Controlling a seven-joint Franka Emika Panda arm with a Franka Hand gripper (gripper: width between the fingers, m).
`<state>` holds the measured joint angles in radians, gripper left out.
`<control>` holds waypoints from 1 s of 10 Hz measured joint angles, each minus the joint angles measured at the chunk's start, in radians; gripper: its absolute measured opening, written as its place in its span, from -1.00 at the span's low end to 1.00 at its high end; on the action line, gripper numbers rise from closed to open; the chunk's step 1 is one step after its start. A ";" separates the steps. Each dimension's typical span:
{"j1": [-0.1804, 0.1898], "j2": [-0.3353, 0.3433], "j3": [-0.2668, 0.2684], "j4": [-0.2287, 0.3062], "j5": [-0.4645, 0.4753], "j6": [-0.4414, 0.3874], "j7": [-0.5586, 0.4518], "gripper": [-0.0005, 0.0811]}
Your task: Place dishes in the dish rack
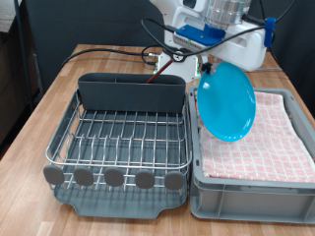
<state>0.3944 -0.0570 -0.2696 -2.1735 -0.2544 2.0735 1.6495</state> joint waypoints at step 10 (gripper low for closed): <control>-0.036 -0.060 -0.069 0.025 -0.254 -0.125 -0.323 -0.93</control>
<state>0.3588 -0.1165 -0.3384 -2.1487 -0.5084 1.9486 1.3263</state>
